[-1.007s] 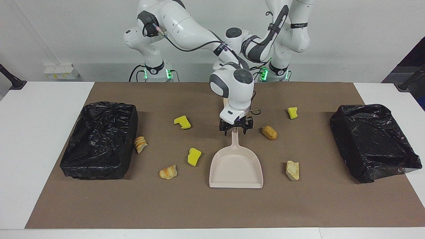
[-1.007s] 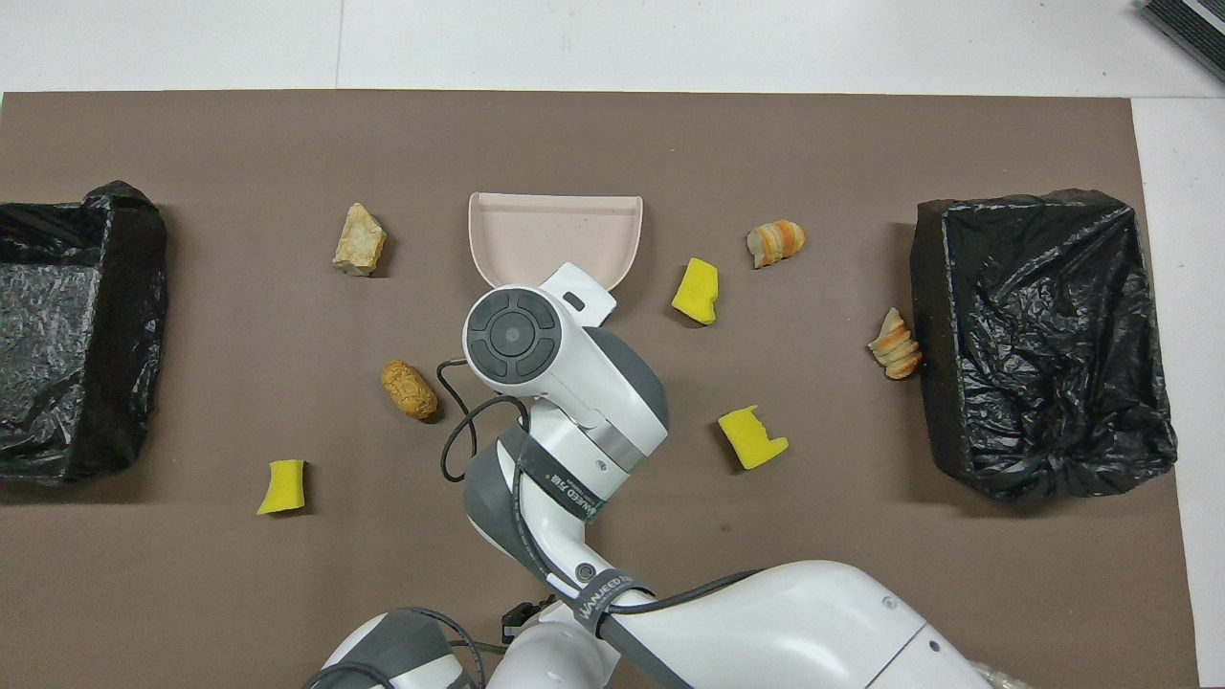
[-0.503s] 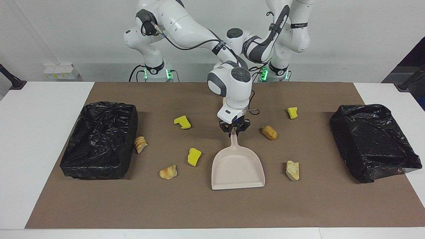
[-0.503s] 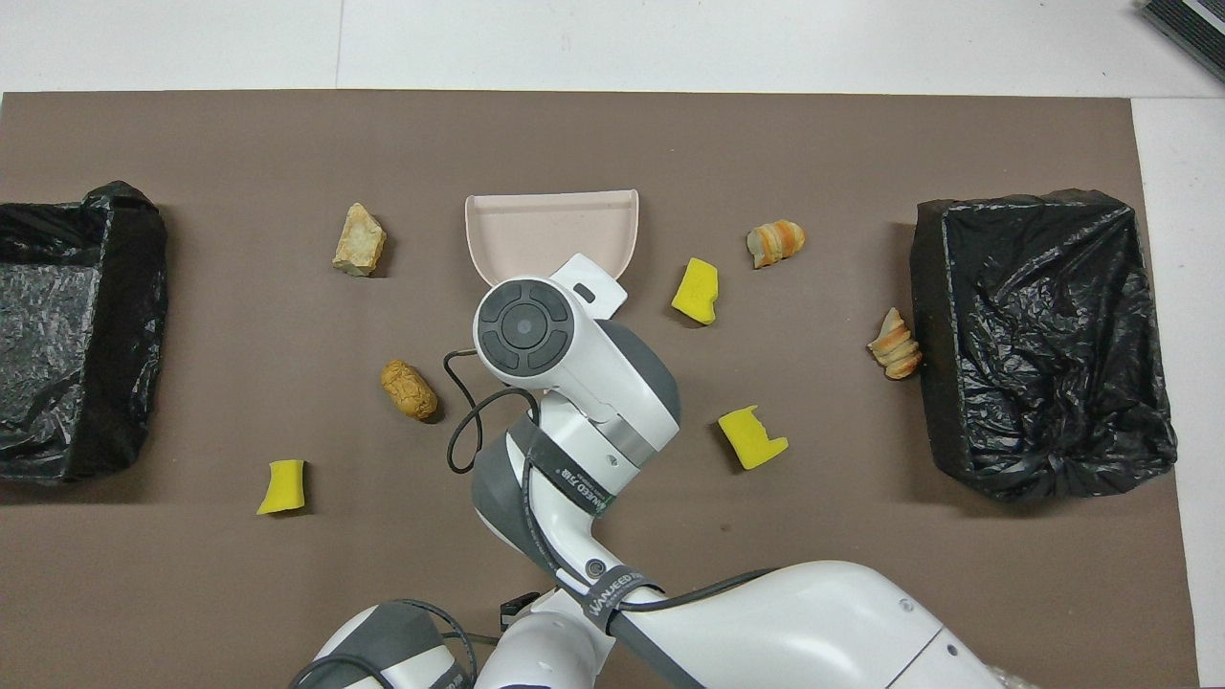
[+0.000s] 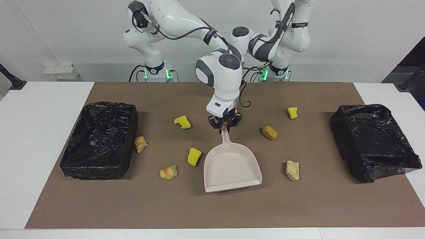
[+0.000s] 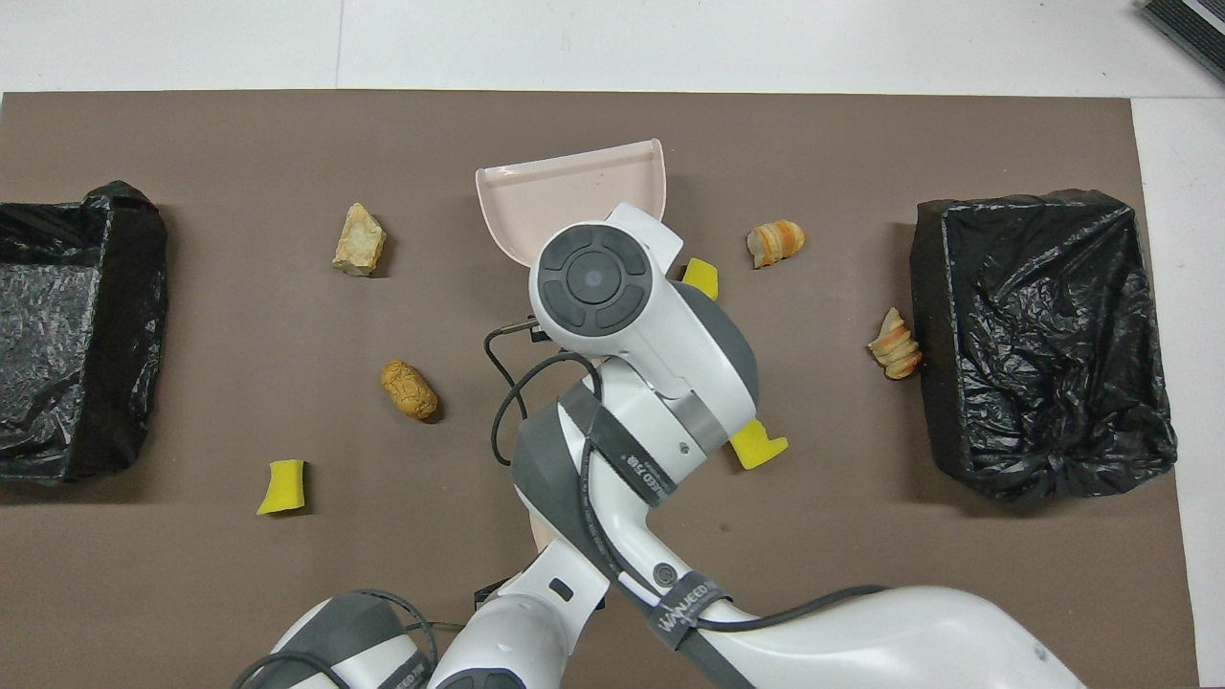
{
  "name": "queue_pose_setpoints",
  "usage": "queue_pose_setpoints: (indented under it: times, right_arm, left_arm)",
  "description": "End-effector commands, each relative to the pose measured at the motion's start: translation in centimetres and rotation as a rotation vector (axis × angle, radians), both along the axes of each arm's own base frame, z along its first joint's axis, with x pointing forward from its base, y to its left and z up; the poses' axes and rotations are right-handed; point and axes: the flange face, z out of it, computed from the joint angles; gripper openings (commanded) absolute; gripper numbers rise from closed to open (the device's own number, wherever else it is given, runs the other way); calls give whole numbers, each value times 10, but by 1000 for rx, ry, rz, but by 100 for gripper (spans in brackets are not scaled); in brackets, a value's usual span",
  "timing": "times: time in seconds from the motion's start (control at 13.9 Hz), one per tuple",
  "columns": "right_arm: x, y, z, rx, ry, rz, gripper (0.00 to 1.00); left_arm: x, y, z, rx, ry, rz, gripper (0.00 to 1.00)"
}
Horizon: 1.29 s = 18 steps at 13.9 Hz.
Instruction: Sweep and dump trash in bin
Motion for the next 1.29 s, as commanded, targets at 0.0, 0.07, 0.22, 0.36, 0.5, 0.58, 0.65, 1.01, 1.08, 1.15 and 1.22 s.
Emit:
queue_pose_setpoints:
  times: [0.0, 0.07, 0.22, 0.36, 0.5, 0.58, 0.65, 1.01, 1.08, 1.15, 1.22]
  right_arm:
    - [-6, -38, 35, 25, 52, 132, 0]
    - [-10, -42, 42, 10, 66, 197, 0]
    - [-19, -46, 51, -13, 92, 298, 0]
    - [-24, -47, 50, -33, 119, 439, 0]
    - [-36, -47, 49, -50, 145, 533, 0]
    - [-41, -46, 46, -56, 154, 580, 0]
    - [-43, -49, 44, -61, 161, 628, 0]
    - [-33, -61, 39, -79, 153, 838, 0]
    - [-33, -63, 39, -85, 158, 856, 0]
    - [-31, -64, 38, -92, 155, 900, 0]
    - [-28, -68, 37, -100, 151, 943, 0]
  left_arm:
    - [6, 28, 14, 47, -25, 20, 0]
    - [14, 35, 14, 59, -27, 29, 0]
    - [35, 51, 19, 64, -34, 30, 0]
    - [71, 72, 25, 68, -45, 49, 0]
    - [126, 98, 34, 95, -40, 12, 0]
    - [151, 110, 36, 113, -26, -16, 0]
    - [174, 123, 39, 119, -28, -47, 0]
    - [278, 201, 47, 148, -46, -222, 0]
    - [297, 211, 45, 157, -40, -261, 0]
    - [315, 219, 45, 165, -37, -312, 0]
    - [335, 235, 44, 166, -36, -368, 0]
